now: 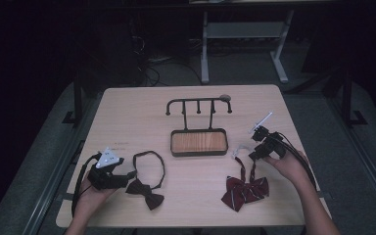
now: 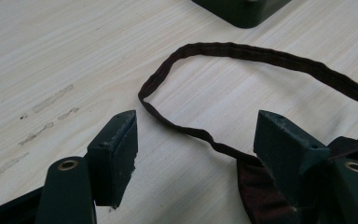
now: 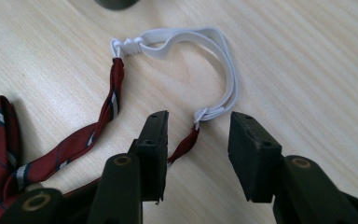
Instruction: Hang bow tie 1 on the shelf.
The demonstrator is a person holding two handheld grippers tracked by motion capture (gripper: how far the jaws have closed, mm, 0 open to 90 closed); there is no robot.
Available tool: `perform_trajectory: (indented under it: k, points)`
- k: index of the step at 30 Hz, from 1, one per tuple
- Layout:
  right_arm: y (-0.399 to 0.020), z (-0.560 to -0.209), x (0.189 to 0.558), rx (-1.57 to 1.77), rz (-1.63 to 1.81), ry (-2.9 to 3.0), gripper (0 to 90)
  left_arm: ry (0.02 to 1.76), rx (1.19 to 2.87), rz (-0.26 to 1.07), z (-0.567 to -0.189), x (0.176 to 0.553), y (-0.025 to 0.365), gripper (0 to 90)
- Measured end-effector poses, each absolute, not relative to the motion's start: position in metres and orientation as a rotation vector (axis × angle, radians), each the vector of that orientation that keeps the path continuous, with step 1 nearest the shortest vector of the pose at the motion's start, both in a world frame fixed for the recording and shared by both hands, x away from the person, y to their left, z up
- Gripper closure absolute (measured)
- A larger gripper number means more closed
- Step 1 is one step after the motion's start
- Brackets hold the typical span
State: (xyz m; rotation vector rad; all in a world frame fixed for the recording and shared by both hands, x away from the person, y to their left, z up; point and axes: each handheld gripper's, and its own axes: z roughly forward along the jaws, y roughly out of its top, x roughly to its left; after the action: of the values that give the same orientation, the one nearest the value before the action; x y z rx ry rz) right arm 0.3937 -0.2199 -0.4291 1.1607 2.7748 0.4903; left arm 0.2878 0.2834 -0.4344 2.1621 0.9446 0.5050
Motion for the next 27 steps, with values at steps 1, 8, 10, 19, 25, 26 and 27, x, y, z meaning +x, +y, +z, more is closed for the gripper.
perform_trajectory:
  k: [1, 8, 10, 19, 25, 26, 27]
  points:
    - [-0.22, -0.431, 0.394, 1.172, 0.48, 2.777, 58.2, 0.942, 2.167, 0.506, -0.434, 0.288, 0.283, 30.9]
    - [-0.217, -0.436, 0.395, 1.172, 0.449, 2.795, 60.2, 0.94, 2.169, 0.503, -0.434, 0.288, 0.282, 30.8]
    - [-0.216, -0.436, 0.396, 1.175, 0.444, 2.796, 60.3, 0.94, 2.169, 0.502, -0.435, 0.288, 0.282, 30.8]
    - [-0.213, -0.44, 0.396, 1.168, 0.397, 2.79, 64.6, 0.938, 2.172, 0.504, -0.435, 0.288, 0.282, 30.6]
    - [-0.209, -0.44, 0.396, 1.151, 0.366, 2.782, 72.3, 0.938, 2.171, 0.506, -0.435, 0.288, 0.282, 30.5]
    - [-0.209, -0.44, 0.396, 1.151, 0.366, 2.782, 72.3, 0.938, 2.171, 0.506, -0.435, 0.288, 0.282, 30.5]
    - [-0.209, -0.44, 0.396, 1.15, 0.364, 2.781, 74.1, 0.938, 2.171, 0.506, -0.435, 0.288, 0.282, 30.5]
